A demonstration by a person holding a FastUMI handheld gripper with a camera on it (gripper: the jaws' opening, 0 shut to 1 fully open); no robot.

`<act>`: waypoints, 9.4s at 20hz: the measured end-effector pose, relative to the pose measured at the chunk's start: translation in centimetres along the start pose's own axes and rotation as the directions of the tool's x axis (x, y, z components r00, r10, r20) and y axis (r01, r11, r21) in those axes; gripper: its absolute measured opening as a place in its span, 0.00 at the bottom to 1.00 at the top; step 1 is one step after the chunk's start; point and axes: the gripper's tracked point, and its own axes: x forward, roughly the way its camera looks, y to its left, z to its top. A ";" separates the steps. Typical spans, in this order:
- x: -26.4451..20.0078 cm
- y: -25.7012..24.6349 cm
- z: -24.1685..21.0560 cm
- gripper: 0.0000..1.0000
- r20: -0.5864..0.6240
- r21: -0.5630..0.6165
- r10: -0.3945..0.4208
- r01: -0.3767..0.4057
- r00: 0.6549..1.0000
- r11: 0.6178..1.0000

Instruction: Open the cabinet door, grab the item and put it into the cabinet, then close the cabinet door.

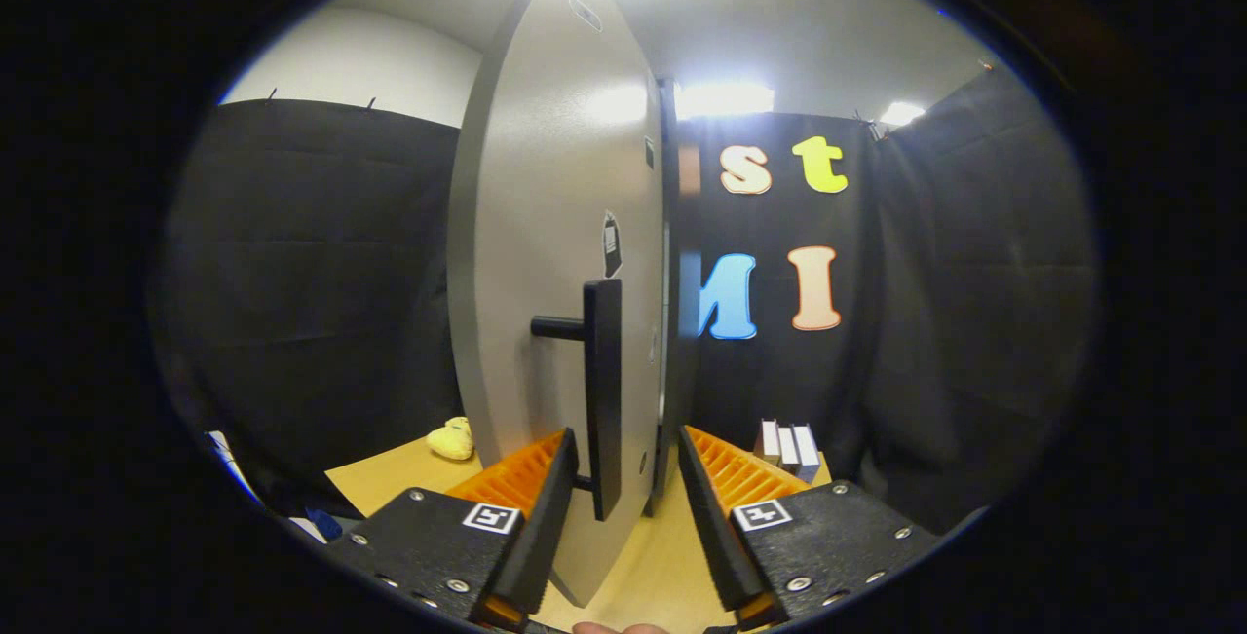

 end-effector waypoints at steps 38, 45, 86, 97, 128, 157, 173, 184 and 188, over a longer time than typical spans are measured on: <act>7.7 24.9 -37.5 0.95 -0.062 0.013 -0.208 0.210 0.976 0.978; 8.3 25.3 -44.3 0.92 -0.183 -0.014 -0.220 0.221 0.958 0.975; 33.0 18.0 -2.8 0.44 -0.032 -0.106 -0.222 0.218 0.975 0.970; 48.4 13.8 -9.5 0.44 -0.129 -0.067 -0.195 0.187 0.972 0.980; 25.7 19.8 -3.5 0.93 -0.044 0.099 -0.154 0.158 0.987 0.982; -7.6 -1.0 -1.4 0.93 -0.080 0.078 -0.371 0.377 0.925 0.923; -1.8 -1.1 -3.1 0.92 -0.155 0.212 -0.224 0.254 0.962 0.944; 2.6 10.3 -3.6 0.93 -0.181 0.252 -0.156 0.199 0.971 0.947; 5.2 13.1 -3.3 0.92 -0.173 0.302 -0.143 0.191 0.974 0.934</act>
